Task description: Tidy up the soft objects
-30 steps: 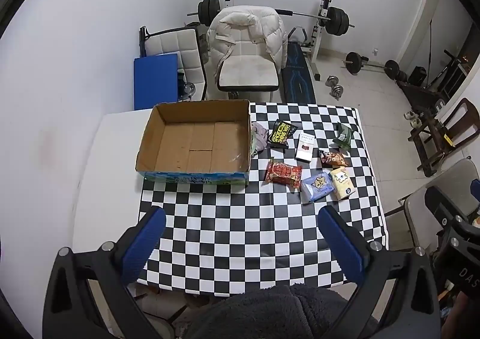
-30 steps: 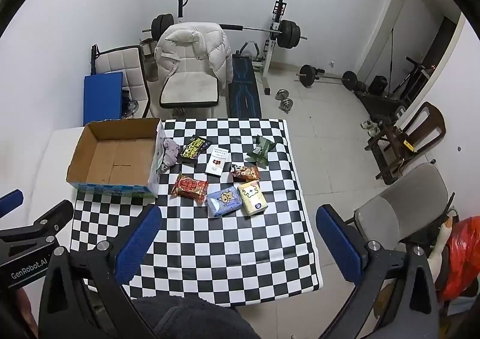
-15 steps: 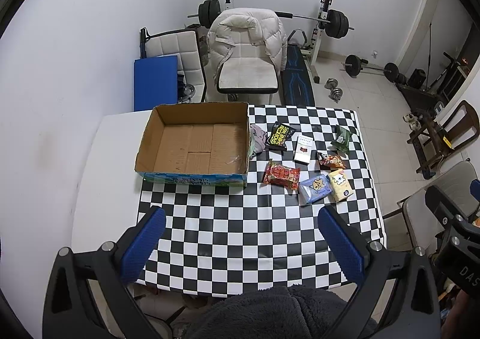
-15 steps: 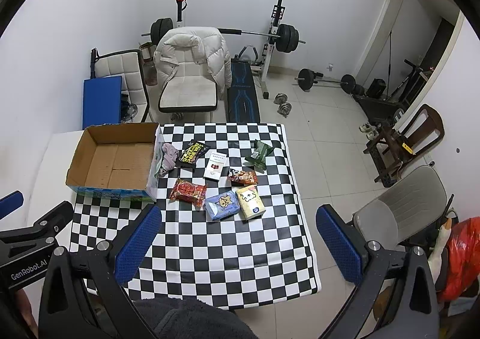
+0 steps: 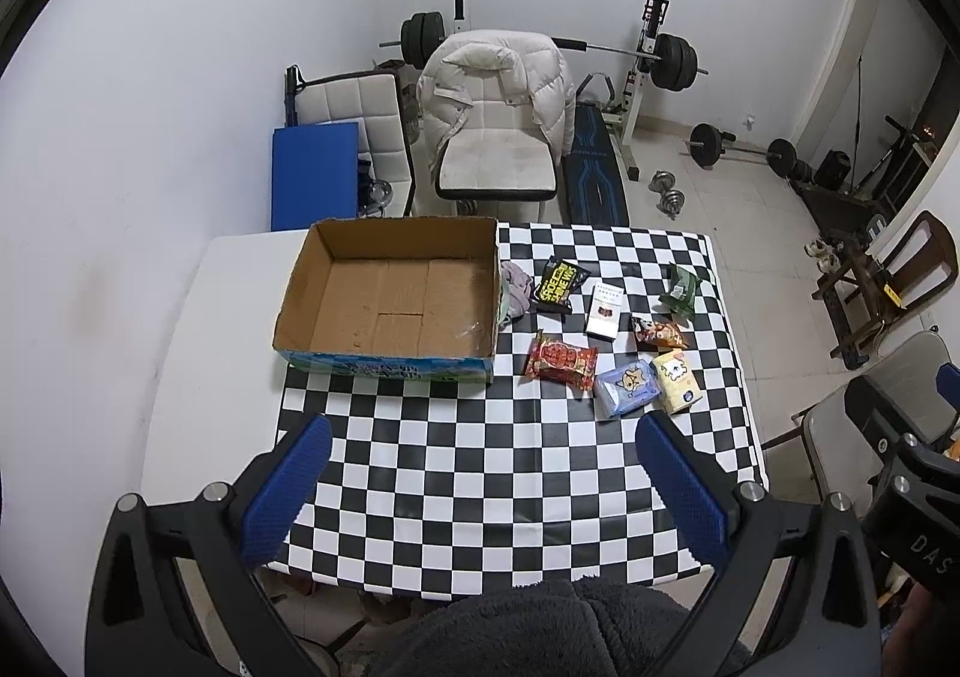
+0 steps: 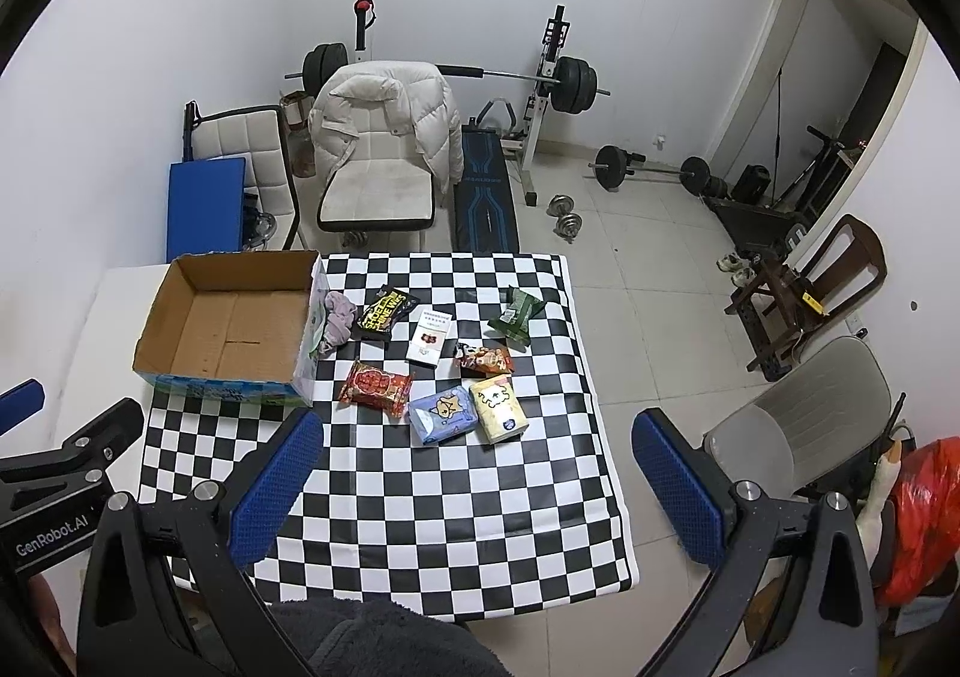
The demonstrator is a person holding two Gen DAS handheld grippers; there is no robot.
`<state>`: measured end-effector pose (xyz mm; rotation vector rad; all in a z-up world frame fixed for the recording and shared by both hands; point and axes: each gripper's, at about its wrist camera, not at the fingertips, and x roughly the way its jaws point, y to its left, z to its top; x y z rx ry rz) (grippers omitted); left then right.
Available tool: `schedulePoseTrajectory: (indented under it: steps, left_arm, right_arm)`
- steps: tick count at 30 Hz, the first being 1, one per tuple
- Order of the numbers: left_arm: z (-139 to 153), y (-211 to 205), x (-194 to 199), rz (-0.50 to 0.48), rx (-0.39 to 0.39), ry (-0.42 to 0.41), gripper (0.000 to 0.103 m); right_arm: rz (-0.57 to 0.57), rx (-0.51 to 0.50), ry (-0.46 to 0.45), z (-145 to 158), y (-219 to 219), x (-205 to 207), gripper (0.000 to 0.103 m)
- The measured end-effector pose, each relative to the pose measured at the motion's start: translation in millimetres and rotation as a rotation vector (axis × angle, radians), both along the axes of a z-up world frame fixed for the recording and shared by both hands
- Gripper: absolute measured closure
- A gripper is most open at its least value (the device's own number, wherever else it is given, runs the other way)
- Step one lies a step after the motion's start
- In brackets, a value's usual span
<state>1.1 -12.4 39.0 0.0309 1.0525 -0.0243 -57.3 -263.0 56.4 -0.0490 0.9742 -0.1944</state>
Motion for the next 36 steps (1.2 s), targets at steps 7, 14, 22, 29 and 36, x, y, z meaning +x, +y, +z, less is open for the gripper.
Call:
schedulePoseTrajectory:
  steps: [7,14,22,29,36]
  left_arm:
    - [4.2,2.6,-1.3,0.008,-0.009,-0.019,0.000]
    - [3.1,9.6,-4.0,0.014,-0.018,-0.029,0.000]
    - [3.2,12.2,-4.5,0.017,-0.019,-0.034,0.000]
    - [3.4,12.6,-4.6,0.018,-0.019,-0.034,0.000]
    - [1.2,14.0,-6.2,0.018,-0.019,-0.035,0.000]
  right_arm:
    - [0.000,-0.003,-0.029,9.6,2.7,-7.6,0.000]
    - [0.005,-0.006,-0.042,12.8,4.3,-9.5,0.000]
    - [0.004,-0.005,-0.041,14.4,4.3,-7.6,0.000]
    - [0.002,-0.008,-0.043,14.8,5.3,-8.0,0.000]
    - [0.005,-0.004,-0.043,13.6,4.7,-9.7,0.000]
